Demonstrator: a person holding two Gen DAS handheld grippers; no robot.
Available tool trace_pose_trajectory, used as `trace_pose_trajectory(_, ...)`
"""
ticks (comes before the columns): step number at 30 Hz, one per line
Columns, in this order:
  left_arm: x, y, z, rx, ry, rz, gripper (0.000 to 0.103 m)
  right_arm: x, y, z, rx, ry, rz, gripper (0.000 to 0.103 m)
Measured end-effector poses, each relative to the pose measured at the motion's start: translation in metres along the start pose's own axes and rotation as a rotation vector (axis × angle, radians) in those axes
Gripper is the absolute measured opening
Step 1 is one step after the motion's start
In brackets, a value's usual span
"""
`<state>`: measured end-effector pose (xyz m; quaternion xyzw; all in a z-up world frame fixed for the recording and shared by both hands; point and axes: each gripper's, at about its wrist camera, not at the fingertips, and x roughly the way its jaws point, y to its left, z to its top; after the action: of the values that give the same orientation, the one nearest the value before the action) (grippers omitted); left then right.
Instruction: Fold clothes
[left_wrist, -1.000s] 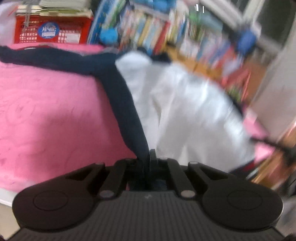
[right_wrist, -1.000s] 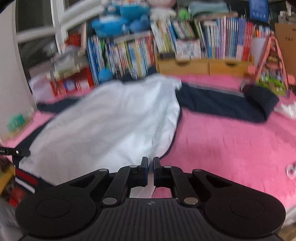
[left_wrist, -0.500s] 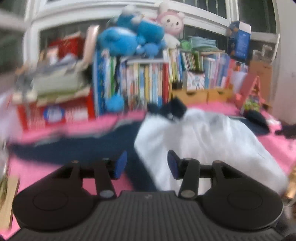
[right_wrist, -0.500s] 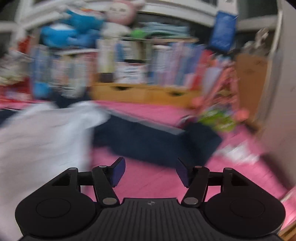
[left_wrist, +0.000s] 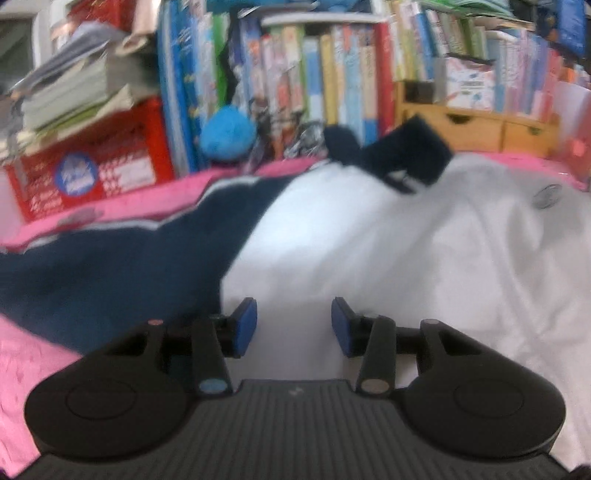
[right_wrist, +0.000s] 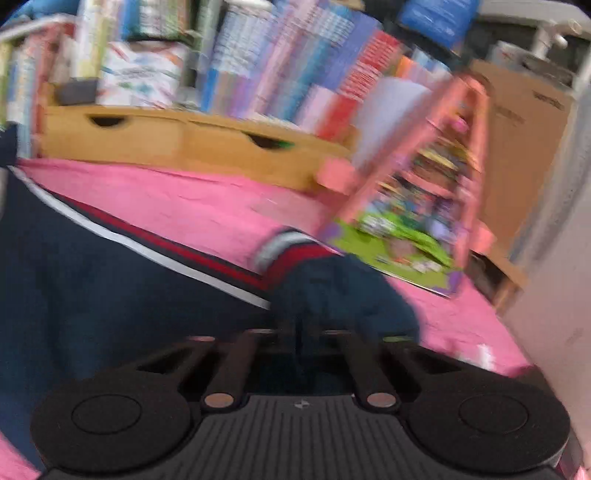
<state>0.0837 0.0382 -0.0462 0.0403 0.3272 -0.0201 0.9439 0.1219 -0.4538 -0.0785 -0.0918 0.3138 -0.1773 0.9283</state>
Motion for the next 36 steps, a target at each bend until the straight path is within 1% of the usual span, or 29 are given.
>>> trace_pose_trajectory(2, 0.001, 0.004, -0.001, -0.019, 0.004, 0.008, 0.044, 0.0, -0.027, -0.002, 0.029, -0.027, -0.065, 0.005)
trace_pose_trajectory(4, 0.0, 0.004, -0.002, -0.022, 0.005, 0.01, 0.044, -0.006, -0.059, -0.002, 0.087, -0.078, -0.166, 0.005)
trace_pose_trajectory(5, -0.001, 0.003, -0.002, -0.017, 0.005, 0.015, 0.044, -0.008, -0.076, -0.002, 0.12, -0.103, -0.22, 0.005)
trace_pose_trajectory(7, 0.0, 0.001, -0.002, -0.01, 0.005, 0.021, 0.044, -0.008, -0.115, -0.001, 0.212, -0.141, -0.361, 0.005)
trace_pose_trajectory(8, 0.0, 0.001, -0.001, -0.009, 0.005, 0.022, 0.044, -0.007, -0.136, -0.002, 0.267, -0.137, -0.429, 0.005)
trace_pose_trajectory(10, 0.001, 0.001, -0.001, -0.01, 0.005, 0.022, 0.044, -0.007, -0.166, -0.008, 0.369, -0.112, -0.477, 0.006)
trace_pose_trajectory(11, 0.001, 0.001, -0.001, -0.009, 0.005, 0.023, 0.044, -0.009, -0.178, -0.012, 0.415, -0.107, -0.468, 0.011)
trace_pose_trajectory(12, 0.002, 0.001, 0.0, -0.008, 0.005, 0.023, 0.044, -0.014, -0.181, -0.016, 0.448, -0.118, -0.373, 0.013)
trace_pose_trajectory(13, 0.002, 0.001, 0.0, -0.007, 0.005, 0.025, 0.044, -0.019, -0.18, -0.019, 0.465, -0.128, -0.284, 0.025)
trace_pose_trajectory(14, 0.002, 0.001, 0.0, -0.005, 0.004, 0.026, 0.044, -0.022, -0.167, -0.02, 0.442, -0.132, -0.211, 0.052)
trace_pose_trajectory(15, 0.002, 0.0, 0.0, -0.004, 0.004, 0.027, 0.044, -0.025, -0.155, -0.021, 0.418, -0.136, -0.138, 0.063)
trace_pose_trajectory(16, 0.002, 0.0, 0.0, -0.003, 0.003, 0.027, 0.044, -0.027, -0.14, -0.021, 0.381, -0.137, -0.074, 0.077)
trace_pose_trajectory(17, 0.002, 0.0, 0.0, -0.004, 0.003, 0.028, 0.044, -0.025, -0.118, -0.019, 0.31, -0.13, -0.033, 0.08)
trace_pose_trajectory(19, 0.002, 0.001, -0.001, -0.004, 0.001, 0.028, 0.044, -0.018, -0.072, -0.013, 0.172, -0.106, 0.043, 0.082)
trace_pose_trajectory(20, 0.002, 0.001, -0.001, -0.004, 0.001, 0.028, 0.044, -0.006, -0.051, -0.01, 0.129, -0.068, 0.059, 0.083)
trace_pose_trajectory(21, 0.002, 0.001, -0.001, -0.004, 0.001, 0.028, 0.044, 0.007, -0.038, -0.007, 0.113, -0.036, 0.048, 0.083)
trace_pose_trajectory(22, 0.002, 0.001, -0.001, -0.004, 0.001, 0.028, 0.044, 0.021, -0.031, -0.005, 0.115, -0.003, 0.02, 0.082)
trace_pose_trajectory(23, 0.002, 0.001, -0.001, -0.005, 0.001, 0.028, 0.044, 0.033, -0.026, -0.004, 0.118, 0.027, -0.011, 0.073)
trace_pose_trajectory(24, 0.002, 0.001, -0.001, -0.006, 0.001, 0.028, 0.044, 0.041, -0.026, -0.004, 0.123, 0.044, -0.048, 0.057)
trace_pose_trajectory(25, 0.002, 0.001, -0.001, -0.007, 0.001, 0.028, 0.044, 0.046, -0.03, -0.004, 0.13, 0.051, -0.094, 0.019)
trace_pose_trajectory(26, 0.002, 0.001, -0.001, -0.007, 0.001, 0.028, 0.044, 0.049, -0.035, -0.005, 0.138, 0.055, -0.135, 0.011)
trace_pose_trajectory(28, 0.002, 0.002, -0.001, -0.008, -0.001, 0.028, 0.044, 0.044, -0.052, -0.004, 0.142, 0.017, -0.191, 0.007)
trace_pose_trajectory(30, 0.002, 0.002, -0.002, -0.011, -0.001, 0.028, 0.044, 0.025, -0.074, -0.003, 0.143, -0.077, -0.297, 0.007)
trace_pose_trajectory(32, 0.002, 0.002, -0.002, -0.014, -0.001, 0.027, 0.044, 0.006, -0.101, -0.006, 0.216, -0.193, -0.36, 0.008)
trace_pose_trajectory(33, 0.002, 0.002, -0.002, -0.014, -0.001, 0.027, 0.044, 0.003, -0.114, -0.008, 0.268, -0.217, -0.381, 0.008)
trace_pose_trajectory(34, 0.002, 0.003, -0.002, -0.014, -0.001, 0.027, 0.044, 0.003, -0.127, -0.011, 0.323, -0.22, -0.392, 0.01)
trace_pose_trajectory(36, 0.002, 0.003, -0.002, -0.013, -0.002, 0.026, 0.044, 0.016, -0.153, -0.019, 0.44, -0.105, -0.351, 0.015)
